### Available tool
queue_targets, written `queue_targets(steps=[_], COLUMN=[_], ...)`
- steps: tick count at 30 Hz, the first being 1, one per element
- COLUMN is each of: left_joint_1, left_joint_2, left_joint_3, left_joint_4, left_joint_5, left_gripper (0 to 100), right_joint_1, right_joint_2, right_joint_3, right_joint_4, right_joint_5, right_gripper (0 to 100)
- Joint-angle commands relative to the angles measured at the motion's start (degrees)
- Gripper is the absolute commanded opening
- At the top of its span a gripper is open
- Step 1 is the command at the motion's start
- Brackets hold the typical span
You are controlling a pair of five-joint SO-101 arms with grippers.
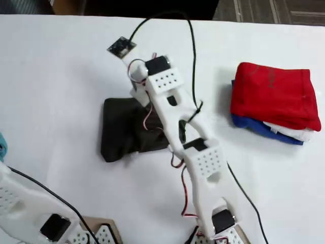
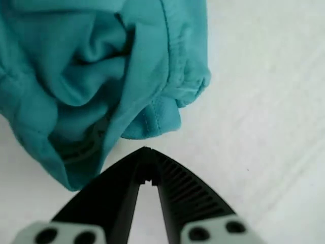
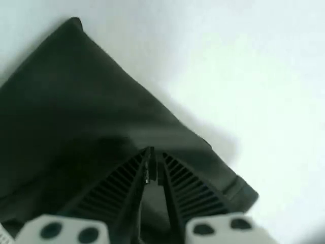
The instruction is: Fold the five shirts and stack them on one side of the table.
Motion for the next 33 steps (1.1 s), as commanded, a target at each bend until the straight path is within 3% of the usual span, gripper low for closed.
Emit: queue_targets(steps=[1, 16, 33], left_joint_1=[0.62, 6.59, 7.56], left_joint_2=[-4.31, -3.96, -3.87], left_joint_3=[0.04, -0.04, 0.04], left_joint_4=[-0.44, -0.44, -3.25], left_joint_5=[-0.44, -0.26, 4.40], left_gripper=[3, 3, 3], right_joint_1=[-0.66, -0.66, -5.49], right_joint_2=[2.95, -2.68, -18.68], right_joint_3=[-4.13, -3.87, 23.91], right_joint_4=[2.15, 11.30, 10.95], right_joint_5=[-0.35, -0.18, 0.26], right_gripper=[2.2, 2.2, 2.2])
